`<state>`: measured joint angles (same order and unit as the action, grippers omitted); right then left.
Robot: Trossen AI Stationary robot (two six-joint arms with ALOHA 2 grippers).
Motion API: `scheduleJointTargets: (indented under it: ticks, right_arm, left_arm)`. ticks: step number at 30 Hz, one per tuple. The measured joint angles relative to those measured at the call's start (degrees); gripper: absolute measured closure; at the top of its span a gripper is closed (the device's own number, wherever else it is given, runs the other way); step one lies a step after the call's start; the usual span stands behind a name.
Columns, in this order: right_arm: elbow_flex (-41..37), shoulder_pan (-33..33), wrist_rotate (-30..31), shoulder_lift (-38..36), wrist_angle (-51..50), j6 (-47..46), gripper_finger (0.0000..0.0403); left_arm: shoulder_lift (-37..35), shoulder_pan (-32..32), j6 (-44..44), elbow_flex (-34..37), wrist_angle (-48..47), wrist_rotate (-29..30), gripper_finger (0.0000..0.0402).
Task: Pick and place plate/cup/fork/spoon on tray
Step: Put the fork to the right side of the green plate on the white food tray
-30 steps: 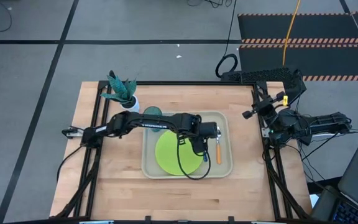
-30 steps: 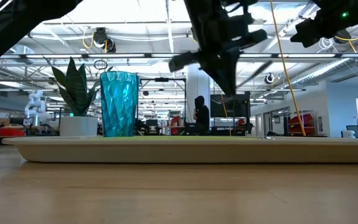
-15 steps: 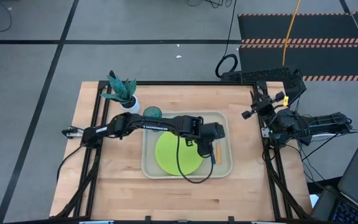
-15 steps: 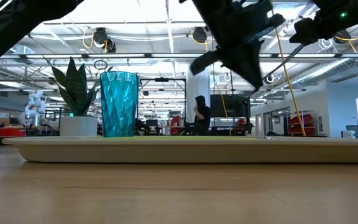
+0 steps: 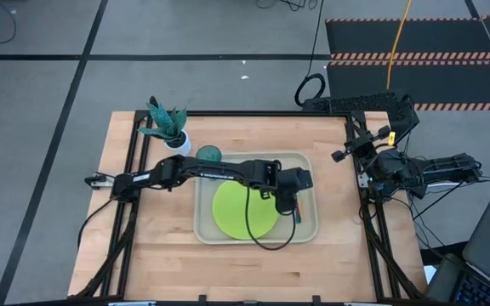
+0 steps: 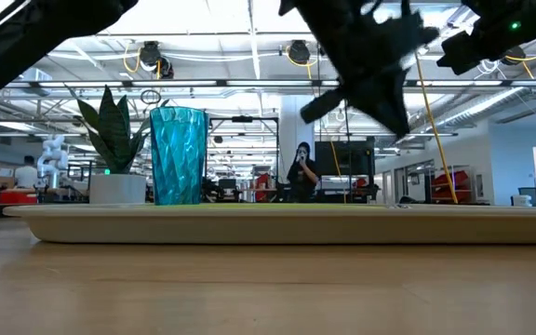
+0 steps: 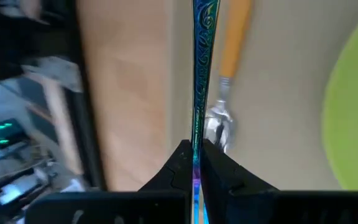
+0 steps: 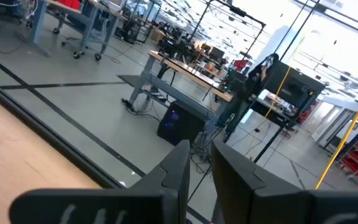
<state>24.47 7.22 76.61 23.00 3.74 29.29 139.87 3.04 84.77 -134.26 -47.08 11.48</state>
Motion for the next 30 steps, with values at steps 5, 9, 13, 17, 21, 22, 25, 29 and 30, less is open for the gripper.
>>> scheduleJointTargets:
  ticks: [5,9,13,17,21,22,25,29,30]
  right_arm:
    - [0.00,0.00,0.07,-0.02,1.25,2.13,0.0346]
    - [0.00,0.00,0.07,-0.02,1.84,3.30,0.0346]
    - [0.00,0.00,0.07,-0.02,1.86,3.98,0.0346]
    - [0.00,0.00,0.12,-0.02,1.75,3.94,0.0346]
    - [0.00,0.00,0.11,-0.02,1.60,3.10,0.0346]
    - [0.00,0.00,0.12,-0.02,1.60,3.07,0.0346]
    - [0.00,0.00,0.11,-0.02,1.60,2.99,0.0346]
    - [0.00,0.00,0.11,-0.02,1.60,2.30,0.0346]
    - [0.00,0.00,0.11,-0.02,1.60,2.16,0.0346]
  left_arm:
    - [-0.28,0.59,1.33,-0.71,4.59,-0.90,0.0391]
    - [-0.07,0.52,1.09,-0.63,7.79,-1.37,0.0391]
    - [0.24,1.07,-2.03,-0.63,11.70,-1.41,0.0391]
    - [0.22,1.52,-2.36,-0.66,6.77,-1.55,0.0388]
    - [0.33,0.22,-1.81,-0.57,-3.21,-1.08,0.0391]
    - [0.33,-0.15,-1.23,-0.57,-3.93,-0.91,0.0391]
    - [0.33,-0.83,-1.74,-0.57,-2.02,-0.83,0.0389]
    - [0.77,-0.84,-2.49,-0.55,-0.42,-2.75,0.0382]
    - [1.10,-0.84,-2.55,-0.53,-0.32,-3.04,0.0384]
